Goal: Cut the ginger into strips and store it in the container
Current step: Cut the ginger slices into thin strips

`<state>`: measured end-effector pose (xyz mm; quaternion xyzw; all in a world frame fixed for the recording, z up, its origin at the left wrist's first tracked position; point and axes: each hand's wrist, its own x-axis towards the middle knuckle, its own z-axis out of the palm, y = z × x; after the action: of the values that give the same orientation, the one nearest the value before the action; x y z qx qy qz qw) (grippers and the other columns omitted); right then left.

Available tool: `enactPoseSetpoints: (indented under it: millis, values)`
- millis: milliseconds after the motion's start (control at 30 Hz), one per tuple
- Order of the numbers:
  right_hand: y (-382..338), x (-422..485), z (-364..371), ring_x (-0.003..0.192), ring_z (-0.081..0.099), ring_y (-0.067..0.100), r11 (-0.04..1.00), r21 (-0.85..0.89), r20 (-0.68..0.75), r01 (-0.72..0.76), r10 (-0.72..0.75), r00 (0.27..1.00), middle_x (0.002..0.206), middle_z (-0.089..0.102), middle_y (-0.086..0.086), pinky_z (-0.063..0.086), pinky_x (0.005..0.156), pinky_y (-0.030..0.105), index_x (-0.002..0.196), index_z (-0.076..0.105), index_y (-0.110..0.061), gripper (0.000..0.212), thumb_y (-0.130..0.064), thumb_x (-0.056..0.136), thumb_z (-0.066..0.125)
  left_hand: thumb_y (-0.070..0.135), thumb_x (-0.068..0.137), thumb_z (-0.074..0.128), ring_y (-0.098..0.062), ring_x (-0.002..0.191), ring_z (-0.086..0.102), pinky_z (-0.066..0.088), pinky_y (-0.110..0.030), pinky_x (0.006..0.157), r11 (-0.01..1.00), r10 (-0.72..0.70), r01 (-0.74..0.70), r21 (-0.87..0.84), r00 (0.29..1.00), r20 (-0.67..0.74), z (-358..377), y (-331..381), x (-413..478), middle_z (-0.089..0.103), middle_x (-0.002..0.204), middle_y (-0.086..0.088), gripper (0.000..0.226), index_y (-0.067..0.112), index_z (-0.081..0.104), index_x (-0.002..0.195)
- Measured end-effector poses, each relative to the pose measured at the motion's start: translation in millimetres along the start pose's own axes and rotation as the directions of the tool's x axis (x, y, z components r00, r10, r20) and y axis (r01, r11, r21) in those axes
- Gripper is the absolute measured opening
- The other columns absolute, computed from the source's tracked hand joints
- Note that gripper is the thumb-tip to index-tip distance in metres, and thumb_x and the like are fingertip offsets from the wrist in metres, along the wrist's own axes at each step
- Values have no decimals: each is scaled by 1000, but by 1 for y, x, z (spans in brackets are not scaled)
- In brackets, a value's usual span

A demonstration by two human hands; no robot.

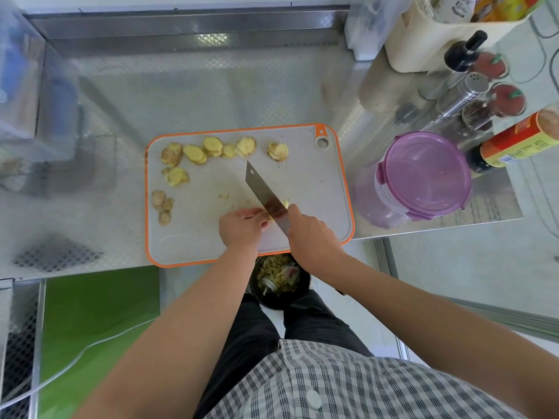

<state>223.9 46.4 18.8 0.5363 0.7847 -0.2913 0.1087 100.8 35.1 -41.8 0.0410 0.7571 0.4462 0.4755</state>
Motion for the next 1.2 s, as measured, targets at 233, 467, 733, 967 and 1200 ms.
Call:
enactPoseSetpoints:
  millis: [233, 467, 733, 967, 1200]
  values:
    - [-4, 13, 9, 74, 52, 32, 998, 26, 12, -52, 52, 999, 75, 42, 3, 34, 60, 36, 120, 32, -9, 28, -2, 93, 36, -8, 72, 76, -20, 63, 69, 59, -36, 74, 1000, 9, -9, -13, 1000, 9, -1, 0, -1, 69, 71, -10, 11, 1, 71, 77]
    - [2, 13, 15, 71, 49, 32, 1000, 23, -31, -17, 18, 999, 81, 48, 5, 35, 61, 37, 110, 34, -10, 12, -12, 99, 34, -8, 73, 75, -13, 55, 68, 59, -34, 73, 1000, 3, -3, -13, 1000, -8, -1, 1, -1, 69, 68, -7, 18, 9, 69, 68]
    - [6, -1, 1, 68, 43, 29, 1000, 21, -12, 20, -20, 1000, 76, 43, 4, 33, 61, 35, 116, 34, -9, 20, -7, 96, 35, -12, 74, 72, -16, 59, 66, 60, -28, 69, 996, -27, 28, -84, 1000, 12, -1, 4, -5, 66, 70, -9, 18, 4, 67, 70]
    - [3, -3, 1, 69, 44, 27, 1000, 8, -3, 3, -3, 1000, 74, 42, 3, 34, 60, 35, 121, 33, -8, 27, -4, 95, 35, -12, 75, 72, -15, 60, 67, 59, -30, 72, 995, -18, 22, -100, 999, 33, -2, 2, -3, 67, 71, -10, 15, 3, 68, 72]
    - [-3, 5, 8, 60, 42, 19, 999, 20, 8, -31, 31, 999, 67, 38, -1, 34, 57, 34, 122, 33, -9, 31, -1, 93, 36, -12, 77, 70, -20, 67, 67, 59, -27, 67, 996, -6, 8, -86, 999, 34, -2, 0, -1, 68, 77, -12, 13, -5, 70, 87]
